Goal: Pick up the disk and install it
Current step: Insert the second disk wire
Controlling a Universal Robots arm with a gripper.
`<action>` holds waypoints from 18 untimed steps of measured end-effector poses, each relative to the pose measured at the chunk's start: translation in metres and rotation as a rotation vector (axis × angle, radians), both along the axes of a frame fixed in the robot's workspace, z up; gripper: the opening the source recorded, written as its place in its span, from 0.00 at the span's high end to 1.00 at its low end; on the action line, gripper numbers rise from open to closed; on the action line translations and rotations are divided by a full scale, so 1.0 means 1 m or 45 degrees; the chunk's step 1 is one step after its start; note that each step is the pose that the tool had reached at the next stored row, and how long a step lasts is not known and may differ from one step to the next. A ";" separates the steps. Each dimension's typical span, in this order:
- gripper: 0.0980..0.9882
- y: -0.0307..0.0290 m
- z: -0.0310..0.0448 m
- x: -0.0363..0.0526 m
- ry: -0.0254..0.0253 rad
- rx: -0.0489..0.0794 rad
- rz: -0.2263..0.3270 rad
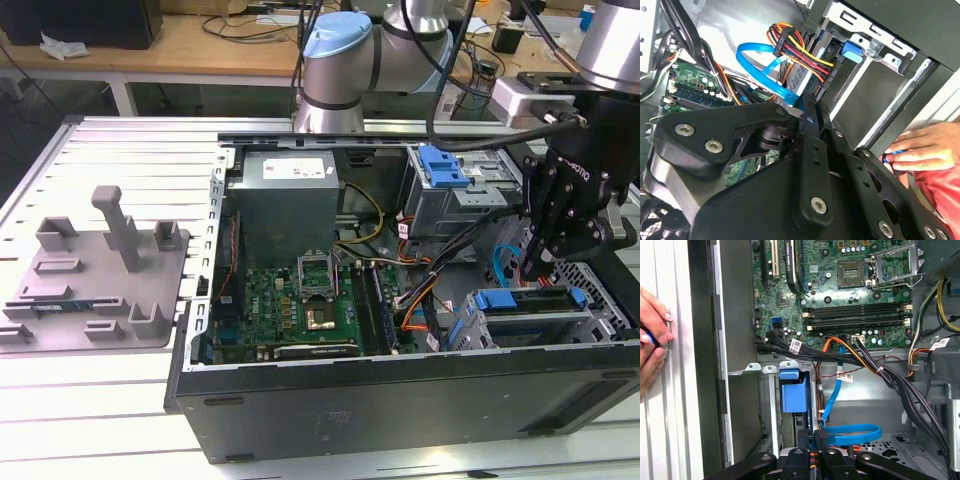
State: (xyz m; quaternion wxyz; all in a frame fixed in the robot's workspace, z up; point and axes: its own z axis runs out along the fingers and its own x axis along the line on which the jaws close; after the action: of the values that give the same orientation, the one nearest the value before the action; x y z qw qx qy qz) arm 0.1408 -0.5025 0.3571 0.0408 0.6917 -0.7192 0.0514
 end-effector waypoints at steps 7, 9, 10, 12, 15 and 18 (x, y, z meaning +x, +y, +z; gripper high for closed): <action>0.93 -0.0088 -0.0001 0.0000 -0.0007 0.036 0.004; 0.93 -0.0103 -0.0002 0.0006 -0.0007 0.042 0.006; 0.93 -0.0107 -0.0002 0.0011 -0.0007 0.042 0.006; 0.93 -0.0119 -0.0002 0.0016 -0.0006 0.044 0.007; 0.93 -0.0138 -0.0004 0.0017 -0.0006 0.055 0.007; 0.93 -0.0158 -0.0005 0.0017 -0.0007 0.073 0.008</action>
State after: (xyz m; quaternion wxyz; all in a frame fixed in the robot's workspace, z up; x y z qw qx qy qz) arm 0.1425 -0.5183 0.3566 0.0206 0.6948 -0.7183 0.0311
